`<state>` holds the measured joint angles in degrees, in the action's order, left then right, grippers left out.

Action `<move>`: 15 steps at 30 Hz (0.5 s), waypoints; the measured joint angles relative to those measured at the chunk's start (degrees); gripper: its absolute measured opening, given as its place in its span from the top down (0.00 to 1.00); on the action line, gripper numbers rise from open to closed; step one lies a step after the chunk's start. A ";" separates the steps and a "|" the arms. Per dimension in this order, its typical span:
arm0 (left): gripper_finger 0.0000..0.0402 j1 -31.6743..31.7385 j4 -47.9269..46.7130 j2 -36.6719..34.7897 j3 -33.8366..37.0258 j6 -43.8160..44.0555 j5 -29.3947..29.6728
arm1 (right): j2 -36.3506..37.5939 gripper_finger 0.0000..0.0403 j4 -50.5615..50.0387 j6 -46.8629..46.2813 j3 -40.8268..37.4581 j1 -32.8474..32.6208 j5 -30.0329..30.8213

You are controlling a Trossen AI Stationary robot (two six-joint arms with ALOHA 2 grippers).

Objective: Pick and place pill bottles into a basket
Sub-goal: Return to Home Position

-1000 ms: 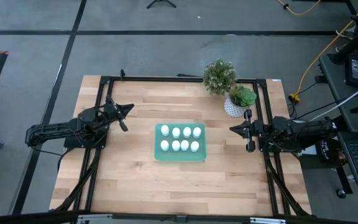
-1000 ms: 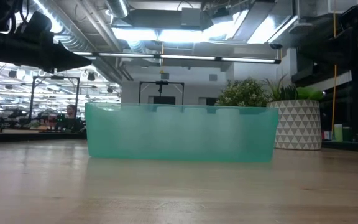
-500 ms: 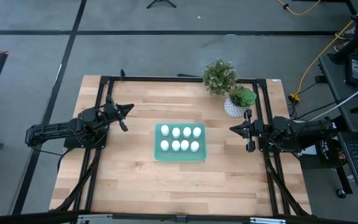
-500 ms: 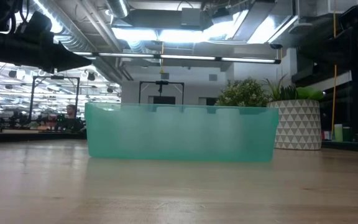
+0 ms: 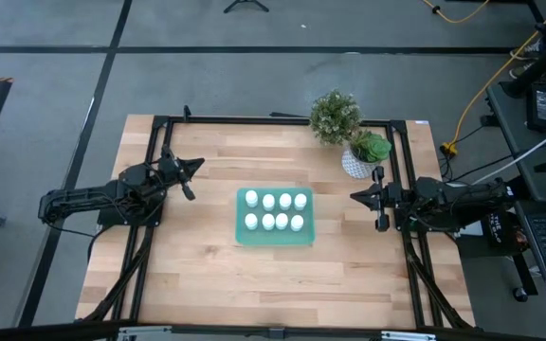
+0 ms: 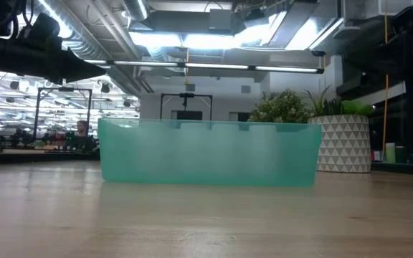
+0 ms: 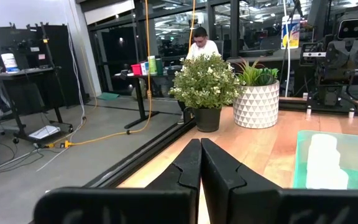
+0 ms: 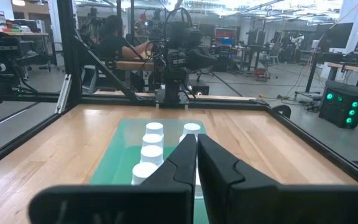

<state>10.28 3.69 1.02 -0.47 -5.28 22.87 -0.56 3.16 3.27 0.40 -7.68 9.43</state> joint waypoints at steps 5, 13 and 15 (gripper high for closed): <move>0.99 0.00 -0.01 0.00 0.00 0.00 0.00 | 0.00 0.95 0.00 0.04 0.00 0.00 0.00; 0.99 0.01 -0.01 0.00 0.00 0.00 0.00 | 0.00 0.95 0.00 -0.05 0.00 0.00 0.00; 0.99 0.00 -0.01 0.00 0.00 0.00 0.00 | 0.00 0.95 0.00 0.02 0.00 0.00 0.00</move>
<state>10.29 3.68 1.02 -0.47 -5.28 22.87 -0.56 3.16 3.29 0.40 -7.68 9.43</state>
